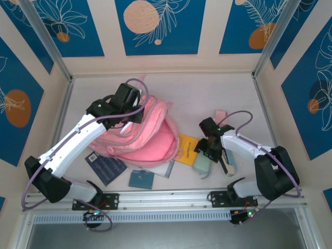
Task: Pack the student bag
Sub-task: Pick up the pencil case from the bottom-right of the table.
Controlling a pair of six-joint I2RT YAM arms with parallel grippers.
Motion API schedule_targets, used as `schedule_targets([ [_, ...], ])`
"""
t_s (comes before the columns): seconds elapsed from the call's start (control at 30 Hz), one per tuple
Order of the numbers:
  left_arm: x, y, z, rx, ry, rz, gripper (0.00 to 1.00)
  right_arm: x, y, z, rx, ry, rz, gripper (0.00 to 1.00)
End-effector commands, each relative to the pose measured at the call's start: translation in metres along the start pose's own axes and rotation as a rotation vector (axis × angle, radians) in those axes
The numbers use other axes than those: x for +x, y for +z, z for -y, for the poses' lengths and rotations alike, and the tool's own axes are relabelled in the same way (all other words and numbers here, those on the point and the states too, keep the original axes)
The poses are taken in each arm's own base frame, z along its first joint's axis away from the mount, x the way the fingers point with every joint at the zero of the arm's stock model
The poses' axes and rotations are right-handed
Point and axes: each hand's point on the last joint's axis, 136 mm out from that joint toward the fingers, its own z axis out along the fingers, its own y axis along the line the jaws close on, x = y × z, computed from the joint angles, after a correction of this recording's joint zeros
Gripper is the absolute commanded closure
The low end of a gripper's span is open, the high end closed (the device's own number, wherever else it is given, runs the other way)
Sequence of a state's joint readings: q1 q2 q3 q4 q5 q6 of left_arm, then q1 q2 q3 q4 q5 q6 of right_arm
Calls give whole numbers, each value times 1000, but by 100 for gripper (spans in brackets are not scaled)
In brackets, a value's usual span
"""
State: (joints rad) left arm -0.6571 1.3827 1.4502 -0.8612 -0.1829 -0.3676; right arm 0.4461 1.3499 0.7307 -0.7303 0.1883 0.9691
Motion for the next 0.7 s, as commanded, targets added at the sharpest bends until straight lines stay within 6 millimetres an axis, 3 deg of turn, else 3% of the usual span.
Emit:
schedule_targets([
  [0.0, -33, -17, 12, 93, -88, 140, 100, -1, -9, 7, 17, 4, 38, 35],
  [0.1, -35, -17, 10, 105, -114, 139, 100, -4, -20, 7, 18, -4, 60, 35],
  [0.23, -46, -35, 2, 135, -155, 207, 100, -11, -48, -6, -45, -48, 114, 34],
  [0.4, -60, -63, -9, 147, -124, 292, 100, -15, -108, -55, -340, -160, 208, 39],
  [0.53, -63, -73, -15, 153, -109, 298, 100, -2, -159, -106, -664, -268, 227, 42],
  [0.67, -66, -78, -13, 202, -103, 317, 100, 12, -189, -145, -863, -326, 178, 44],
])
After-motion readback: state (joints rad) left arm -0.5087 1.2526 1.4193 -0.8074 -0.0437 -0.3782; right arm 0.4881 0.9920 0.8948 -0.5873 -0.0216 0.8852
